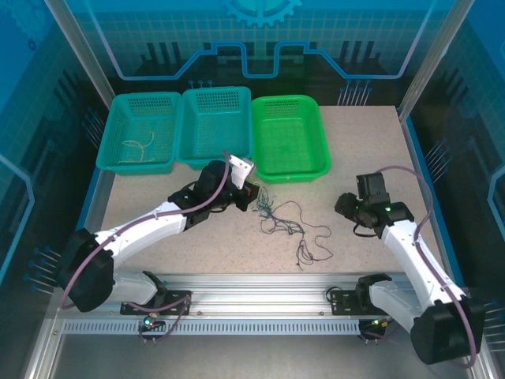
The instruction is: Untangle the cables
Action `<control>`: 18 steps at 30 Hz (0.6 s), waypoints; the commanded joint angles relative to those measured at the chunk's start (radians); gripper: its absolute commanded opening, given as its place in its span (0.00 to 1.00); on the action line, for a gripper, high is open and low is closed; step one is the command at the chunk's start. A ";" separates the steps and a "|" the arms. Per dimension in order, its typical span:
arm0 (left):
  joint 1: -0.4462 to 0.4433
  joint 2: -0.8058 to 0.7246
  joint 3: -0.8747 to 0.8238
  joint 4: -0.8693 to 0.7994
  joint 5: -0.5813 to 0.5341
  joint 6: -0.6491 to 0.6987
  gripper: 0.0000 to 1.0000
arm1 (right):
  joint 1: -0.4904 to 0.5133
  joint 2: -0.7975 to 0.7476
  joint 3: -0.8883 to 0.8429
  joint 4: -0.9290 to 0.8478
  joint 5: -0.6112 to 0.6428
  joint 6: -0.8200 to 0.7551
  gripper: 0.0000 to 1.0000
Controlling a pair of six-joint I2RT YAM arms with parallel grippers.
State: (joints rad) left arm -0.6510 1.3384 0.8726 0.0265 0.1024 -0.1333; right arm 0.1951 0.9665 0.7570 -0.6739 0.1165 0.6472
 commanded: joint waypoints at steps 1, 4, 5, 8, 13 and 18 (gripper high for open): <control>-0.005 0.005 0.052 -0.006 0.025 -0.010 0.00 | 0.135 0.034 0.075 0.003 -0.053 -0.129 0.55; -0.014 -0.005 0.050 0.000 0.028 -0.009 0.00 | 0.248 0.171 0.117 -0.012 0.002 -0.067 0.56; -0.017 -0.008 0.047 0.001 0.027 -0.008 0.00 | 0.279 0.216 0.117 -0.007 0.017 -0.043 0.57; -0.022 -0.022 0.042 -0.003 0.021 -0.006 0.00 | 0.374 0.351 0.165 0.036 0.024 0.008 0.60; -0.022 -0.050 0.036 -0.012 0.010 0.011 0.00 | 0.495 0.577 0.257 0.104 -0.039 0.007 0.64; -0.022 -0.079 0.024 -0.014 0.004 0.008 0.00 | 0.523 0.744 0.297 0.180 -0.079 0.005 0.63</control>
State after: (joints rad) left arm -0.6704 1.3018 0.8951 0.0196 0.1020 -0.1318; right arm 0.7109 1.6489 1.0176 -0.5392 0.0654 0.6376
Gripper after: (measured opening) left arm 0.066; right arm 0.630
